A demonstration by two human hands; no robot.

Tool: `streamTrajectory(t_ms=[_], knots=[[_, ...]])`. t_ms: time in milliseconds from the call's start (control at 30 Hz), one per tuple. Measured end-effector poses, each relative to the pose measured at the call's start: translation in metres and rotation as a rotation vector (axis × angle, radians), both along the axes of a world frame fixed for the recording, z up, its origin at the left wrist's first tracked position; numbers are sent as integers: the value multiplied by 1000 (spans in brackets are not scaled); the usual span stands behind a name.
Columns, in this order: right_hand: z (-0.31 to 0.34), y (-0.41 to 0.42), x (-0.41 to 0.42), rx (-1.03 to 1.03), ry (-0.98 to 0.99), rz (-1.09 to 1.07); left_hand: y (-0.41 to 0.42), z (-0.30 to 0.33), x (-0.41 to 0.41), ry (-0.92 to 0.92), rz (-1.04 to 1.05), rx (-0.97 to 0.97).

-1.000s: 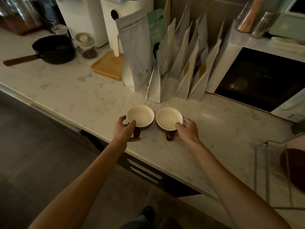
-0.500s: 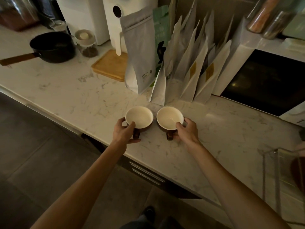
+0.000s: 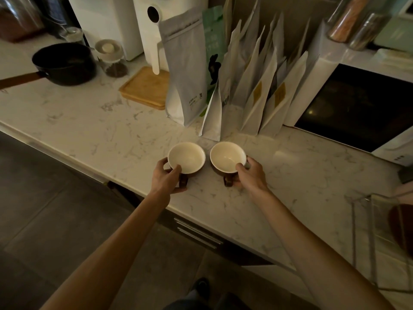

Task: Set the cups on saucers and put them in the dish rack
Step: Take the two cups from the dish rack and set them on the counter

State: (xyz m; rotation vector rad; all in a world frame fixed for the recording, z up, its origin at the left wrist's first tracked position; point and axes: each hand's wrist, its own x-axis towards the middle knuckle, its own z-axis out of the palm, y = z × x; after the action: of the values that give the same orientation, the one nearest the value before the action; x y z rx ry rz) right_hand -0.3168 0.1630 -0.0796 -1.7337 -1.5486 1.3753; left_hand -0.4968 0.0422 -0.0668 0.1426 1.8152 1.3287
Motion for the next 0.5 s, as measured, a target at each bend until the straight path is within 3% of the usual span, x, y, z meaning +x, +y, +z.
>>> streamTrajectory(t_ms=[400,500], knots=[[-13,10,17,26,-82,66,-6,7,-8,268,-243,-123],[19,-7,22,63,-153,130,-12,13,-11,417,-331,-196]])
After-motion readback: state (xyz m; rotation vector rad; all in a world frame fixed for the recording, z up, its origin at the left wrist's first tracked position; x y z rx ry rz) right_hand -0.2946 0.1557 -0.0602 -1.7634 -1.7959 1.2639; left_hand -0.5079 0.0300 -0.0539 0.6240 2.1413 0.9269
